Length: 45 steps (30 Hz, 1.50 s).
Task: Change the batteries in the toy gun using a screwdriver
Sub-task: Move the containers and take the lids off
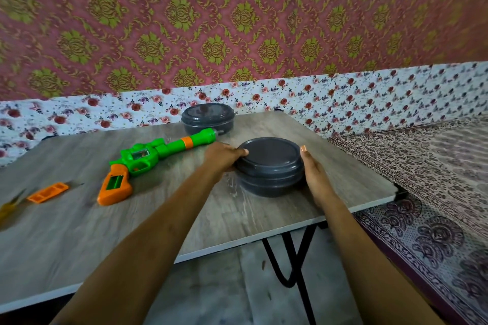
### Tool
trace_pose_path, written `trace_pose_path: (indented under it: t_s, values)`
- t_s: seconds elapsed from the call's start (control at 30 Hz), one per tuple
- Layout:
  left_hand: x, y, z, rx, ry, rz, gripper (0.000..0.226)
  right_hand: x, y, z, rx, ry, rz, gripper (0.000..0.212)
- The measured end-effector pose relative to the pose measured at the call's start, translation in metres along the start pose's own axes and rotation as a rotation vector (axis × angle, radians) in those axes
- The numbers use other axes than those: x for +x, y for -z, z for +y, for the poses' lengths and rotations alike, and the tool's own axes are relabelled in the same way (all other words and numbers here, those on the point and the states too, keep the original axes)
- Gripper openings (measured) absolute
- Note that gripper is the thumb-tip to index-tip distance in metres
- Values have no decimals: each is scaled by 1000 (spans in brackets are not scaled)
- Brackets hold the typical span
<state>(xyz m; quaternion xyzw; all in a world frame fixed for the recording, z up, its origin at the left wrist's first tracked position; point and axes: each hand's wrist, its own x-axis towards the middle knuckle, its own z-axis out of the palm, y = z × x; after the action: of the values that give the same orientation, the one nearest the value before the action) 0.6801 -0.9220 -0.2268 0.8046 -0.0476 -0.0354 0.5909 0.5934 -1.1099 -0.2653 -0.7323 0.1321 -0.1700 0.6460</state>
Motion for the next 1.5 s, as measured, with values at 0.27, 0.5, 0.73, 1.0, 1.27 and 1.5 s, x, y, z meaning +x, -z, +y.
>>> trace_pose_path:
  t_s: [0.27,0.5,0.73,1.0,1.27,1.5]
  values:
    - [-1,-2,0,7,80,-61,21,3,4,-1,95,3,32,30]
    - [0,1,7,-63,172,-77,18,7,14,-2,116,-67,-59,21]
    - [7,5,3,-52,297,-162,27,16,29,-5,237,-192,-180,21]
    - [15,1,-6,-73,239,-185,30,15,25,-9,277,-183,-158,6]
    - [25,-10,-14,-32,103,-34,20,25,23,0,270,-188,-109,39]
    - [24,-13,-18,125,41,91,39,25,21,-1,203,-170,-111,34]
